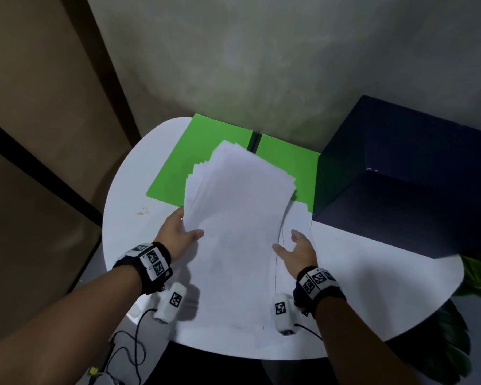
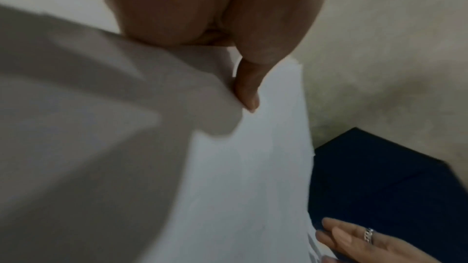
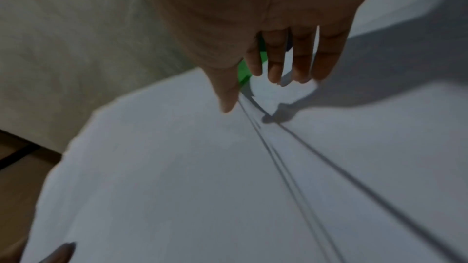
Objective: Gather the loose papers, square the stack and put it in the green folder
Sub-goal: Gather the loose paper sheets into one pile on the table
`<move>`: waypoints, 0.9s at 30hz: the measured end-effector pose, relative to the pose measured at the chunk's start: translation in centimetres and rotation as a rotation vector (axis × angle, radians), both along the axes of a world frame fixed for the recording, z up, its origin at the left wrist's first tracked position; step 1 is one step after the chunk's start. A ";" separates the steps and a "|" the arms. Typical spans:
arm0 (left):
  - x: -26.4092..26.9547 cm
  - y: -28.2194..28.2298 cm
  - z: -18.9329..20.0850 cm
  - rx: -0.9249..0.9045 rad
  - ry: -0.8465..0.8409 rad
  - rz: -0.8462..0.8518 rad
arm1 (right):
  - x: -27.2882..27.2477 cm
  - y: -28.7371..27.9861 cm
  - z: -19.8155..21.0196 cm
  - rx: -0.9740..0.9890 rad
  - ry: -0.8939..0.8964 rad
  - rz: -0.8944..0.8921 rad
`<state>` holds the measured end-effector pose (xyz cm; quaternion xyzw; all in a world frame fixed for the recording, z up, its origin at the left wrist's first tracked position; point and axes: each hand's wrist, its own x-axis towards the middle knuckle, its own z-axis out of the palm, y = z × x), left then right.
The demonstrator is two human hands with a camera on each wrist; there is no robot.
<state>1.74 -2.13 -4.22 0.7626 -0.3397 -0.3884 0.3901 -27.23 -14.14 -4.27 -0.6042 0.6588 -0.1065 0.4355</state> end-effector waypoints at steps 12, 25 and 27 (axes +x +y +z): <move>-0.2 -0.7 13.7 -0.513 0.210 -0.010 | 1.2 -0.2 17.3 -0.450 -0.790 -0.018; -0.9 -1.9 12.1 -0.479 0.163 0.017 | 2.4 0.0 15.3 -0.374 -0.763 -0.073; -0.6 -1.5 11.7 -0.498 0.197 0.056 | 1.9 -0.2 14.7 -0.381 -0.798 -0.078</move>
